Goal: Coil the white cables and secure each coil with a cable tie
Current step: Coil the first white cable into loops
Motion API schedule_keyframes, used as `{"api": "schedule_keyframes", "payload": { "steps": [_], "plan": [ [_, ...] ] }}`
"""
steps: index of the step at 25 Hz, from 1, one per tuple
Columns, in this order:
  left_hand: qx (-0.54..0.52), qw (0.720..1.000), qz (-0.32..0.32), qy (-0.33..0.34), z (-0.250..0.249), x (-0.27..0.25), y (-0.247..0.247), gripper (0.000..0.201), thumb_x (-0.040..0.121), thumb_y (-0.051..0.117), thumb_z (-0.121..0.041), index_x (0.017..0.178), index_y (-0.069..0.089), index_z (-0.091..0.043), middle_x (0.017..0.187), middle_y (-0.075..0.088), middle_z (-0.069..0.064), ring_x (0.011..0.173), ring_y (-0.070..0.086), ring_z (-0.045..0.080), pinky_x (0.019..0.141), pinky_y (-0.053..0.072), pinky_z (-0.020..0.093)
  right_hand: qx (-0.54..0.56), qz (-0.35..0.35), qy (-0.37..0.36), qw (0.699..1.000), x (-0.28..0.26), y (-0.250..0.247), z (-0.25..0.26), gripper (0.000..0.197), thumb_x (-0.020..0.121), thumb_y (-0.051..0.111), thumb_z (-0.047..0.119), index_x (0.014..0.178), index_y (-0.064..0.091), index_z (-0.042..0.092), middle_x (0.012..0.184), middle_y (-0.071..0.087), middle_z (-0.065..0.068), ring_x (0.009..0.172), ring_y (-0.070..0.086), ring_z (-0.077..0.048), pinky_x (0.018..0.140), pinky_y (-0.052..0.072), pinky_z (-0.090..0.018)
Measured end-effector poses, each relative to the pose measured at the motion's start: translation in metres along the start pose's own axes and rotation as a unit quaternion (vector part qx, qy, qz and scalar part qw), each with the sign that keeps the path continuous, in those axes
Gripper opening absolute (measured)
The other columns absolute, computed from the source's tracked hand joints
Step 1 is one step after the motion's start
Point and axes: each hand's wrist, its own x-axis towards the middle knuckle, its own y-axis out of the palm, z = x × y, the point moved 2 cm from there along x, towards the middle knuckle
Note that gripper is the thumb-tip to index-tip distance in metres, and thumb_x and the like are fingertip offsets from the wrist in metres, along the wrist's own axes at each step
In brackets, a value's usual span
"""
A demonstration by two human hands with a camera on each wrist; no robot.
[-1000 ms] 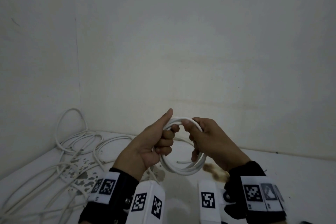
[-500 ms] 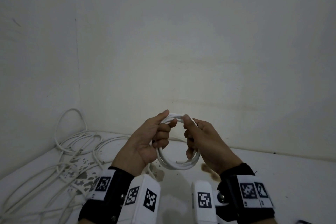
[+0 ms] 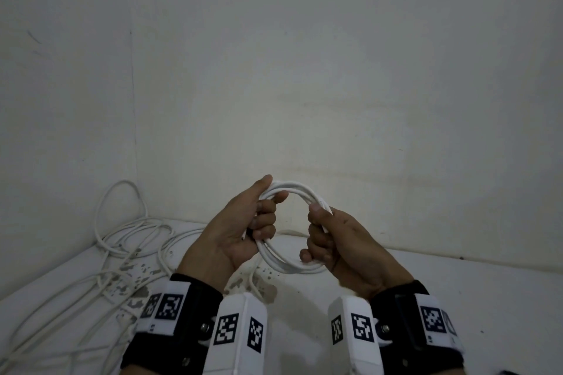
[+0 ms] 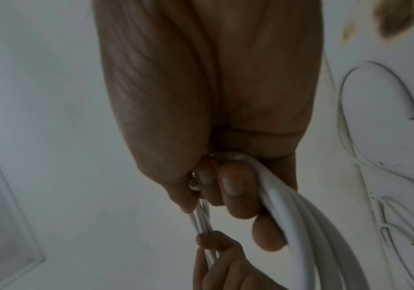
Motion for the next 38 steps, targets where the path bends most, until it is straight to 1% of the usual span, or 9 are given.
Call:
{"api": "schedule_keyframes", "payload": {
  "steps": [5, 14, 18, 21, 25, 27, 30, 35, 38],
  "plan": [
    [0.065, 0.998, 0.006, 0.018, 0.000, -0.002, -0.001, 0.044, 0.100, 0.046, -0.044, 0.091, 0.065, -0.006, 0.053, 0.028, -0.008, 0.035, 0.018, 0.003, 0.032, 0.015, 0.016, -0.031, -0.014, -0.013, 0.999, 0.002, -0.003, 0.006, 0.014, 0.101, 0.051, 0.008, 0.089, 0.056, 0.002, 0.062, 0.051, -0.011, 0.050, 0.054, -0.023, 0.065, 0.059, -0.042],
    [0.252, 0.965, -0.053, 0.050, 0.003, -0.005, -0.010, 0.052, 0.095, 0.047, -0.057, 0.081, 0.060, -0.009, 0.054, 0.026, -0.005, 0.042, 0.020, 0.009, 0.038, 0.021, 0.020, -0.172, -0.041, 0.054, 0.983, -0.003, -0.011, 0.011, 0.018, 0.091, 0.053, -0.002, 0.080, 0.066, 0.004, 0.076, 0.063, -0.018, 0.075, 0.063, -0.024, 0.084, 0.056, -0.053],
    [0.270, 0.958, -0.067, 0.071, 0.010, -0.004, -0.002, 0.048, 0.095, 0.055, -0.050, 0.079, 0.066, -0.006, 0.052, 0.029, -0.003, 0.043, 0.022, 0.010, 0.040, 0.022, 0.022, -0.129, -0.001, 0.097, 0.987, -0.010, -0.014, 0.013, 0.013, 0.078, 0.056, 0.010, 0.070, 0.065, 0.004, 0.092, 0.071, -0.016, 0.078, 0.060, -0.021, 0.072, 0.057, -0.041],
    [0.267, 0.957, -0.074, 0.083, 0.009, -0.004, -0.003, 0.046, 0.094, 0.058, -0.048, 0.078, 0.067, -0.006, 0.052, 0.028, -0.003, 0.043, 0.021, 0.011, 0.040, 0.022, 0.022, -0.120, 0.025, 0.106, 0.987, -0.011, -0.015, 0.012, 0.014, 0.066, 0.052, 0.017, 0.070, 0.059, 0.005, 0.087, 0.068, -0.017, 0.073, 0.058, -0.022, 0.073, 0.056, -0.041],
    [0.272, 0.959, -0.051, 0.070, 0.010, -0.006, -0.006, 0.051, 0.095, 0.051, -0.054, 0.075, 0.062, -0.008, 0.052, 0.025, -0.004, 0.043, 0.018, 0.010, 0.040, 0.020, 0.022, -0.193, 0.006, 0.083, 0.978, -0.010, -0.018, 0.012, 0.016, 0.081, 0.060, 0.014, 0.074, 0.070, 0.003, 0.094, 0.073, -0.015, 0.078, 0.066, -0.025, 0.081, 0.059, -0.044],
    [0.295, 0.952, -0.032, 0.068, 0.015, -0.006, 0.000, 0.059, 0.097, 0.042, -0.057, 0.083, 0.068, -0.006, 0.052, 0.025, -0.003, 0.043, 0.019, 0.011, 0.041, 0.019, 0.022, -0.267, -0.021, 0.055, 0.962, -0.012, -0.021, 0.019, 0.018, 0.093, 0.062, 0.018, 0.090, 0.075, 0.006, 0.101, 0.075, -0.011, 0.086, 0.071, -0.029, 0.083, 0.060, -0.042],
    [0.344, 0.937, -0.030, 0.052, 0.024, -0.004, 0.008, 0.063, 0.099, 0.035, -0.059, 0.079, 0.065, -0.009, 0.049, 0.030, -0.004, 0.041, 0.023, 0.010, 0.041, 0.022, 0.022, -0.280, -0.043, 0.037, 0.958, -0.010, -0.018, 0.024, 0.030, 0.096, 0.060, 0.040, 0.109, 0.071, 0.016, 0.098, 0.076, -0.010, 0.086, 0.073, -0.033, 0.079, 0.060, -0.042],
    [0.360, 0.932, -0.035, 0.024, 0.034, 0.002, 0.012, 0.052, 0.102, 0.030, -0.050, 0.071, 0.051, -0.014, 0.047, 0.031, -0.007, 0.040, 0.022, 0.009, 0.043, 0.021, 0.023, -0.333, -0.085, -0.001, 0.939, -0.002, -0.011, 0.017, 0.040, 0.096, 0.058, 0.047, 0.095, 0.073, 0.010, 0.072, 0.054, -0.009, 0.054, 0.054, -0.017, 0.062, 0.057, -0.034],
    [0.374, 0.924, -0.059, 0.056, 0.037, 0.005, 0.010, 0.054, 0.101, 0.035, -0.049, 0.066, 0.054, -0.012, 0.045, 0.034, -0.007, 0.039, 0.025, 0.010, 0.044, 0.022, 0.024, -0.307, -0.081, 0.015, 0.948, -0.004, -0.011, 0.010, 0.043, 0.098, 0.055, 0.043, 0.086, 0.064, 0.003, 0.064, 0.038, -0.005, 0.046, 0.042, -0.012, 0.061, 0.059, -0.039]
  ]
}}
